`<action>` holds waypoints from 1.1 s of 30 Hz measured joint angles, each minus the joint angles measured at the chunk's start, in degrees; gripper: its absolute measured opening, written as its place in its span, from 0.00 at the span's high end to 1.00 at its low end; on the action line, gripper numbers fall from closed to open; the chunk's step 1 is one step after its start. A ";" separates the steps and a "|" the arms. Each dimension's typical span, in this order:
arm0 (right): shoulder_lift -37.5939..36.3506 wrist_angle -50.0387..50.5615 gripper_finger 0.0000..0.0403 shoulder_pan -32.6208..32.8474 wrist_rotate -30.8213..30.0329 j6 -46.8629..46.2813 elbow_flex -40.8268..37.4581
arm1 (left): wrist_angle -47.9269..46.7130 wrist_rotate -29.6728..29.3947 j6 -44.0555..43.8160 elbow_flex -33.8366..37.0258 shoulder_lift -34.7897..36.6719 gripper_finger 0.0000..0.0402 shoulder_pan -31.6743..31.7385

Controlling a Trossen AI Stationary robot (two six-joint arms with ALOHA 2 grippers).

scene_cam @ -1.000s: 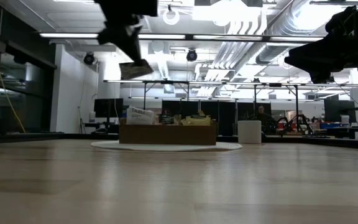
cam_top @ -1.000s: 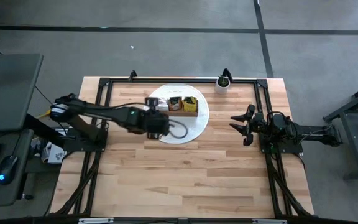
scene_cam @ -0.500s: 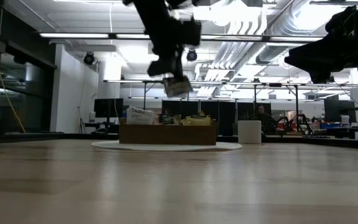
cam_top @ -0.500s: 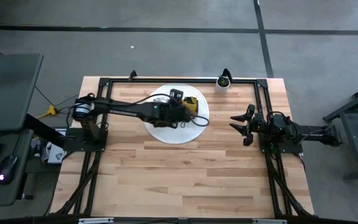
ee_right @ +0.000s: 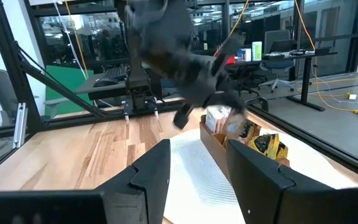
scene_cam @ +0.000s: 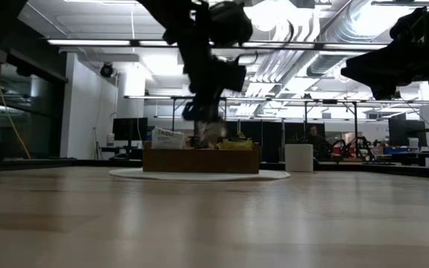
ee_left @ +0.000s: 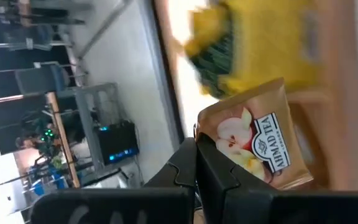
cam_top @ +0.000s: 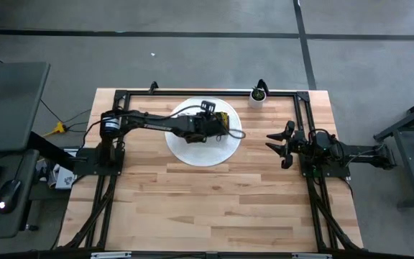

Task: Pick & Place Tea
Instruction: Put the brown tea bag into the middle section of the wooden organizer

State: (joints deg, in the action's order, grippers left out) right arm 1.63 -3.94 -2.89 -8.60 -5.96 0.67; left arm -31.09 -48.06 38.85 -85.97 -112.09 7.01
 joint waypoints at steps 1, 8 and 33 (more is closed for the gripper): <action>-0.02 0.08 0.62 0.00 0.00 0.00 0.00 | 1.04 0.50 -0.03 -0.24 0.04 1.00 0.39; 0.31 0.01 0.62 0.00 0.13 0.00 0.00 | 1.50 2.48 -0.12 -0.36 -2.02 1.00 2.10; 0.28 -0.10 0.62 0.01 0.15 0.00 0.00 | -5.04 3.73 -3.34 -0.33 -4.83 1.00 2.42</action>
State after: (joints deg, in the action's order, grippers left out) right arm 1.91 -4.03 -2.88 -8.45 -5.96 0.67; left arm -36.13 -44.32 35.51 -86.30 -116.92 9.43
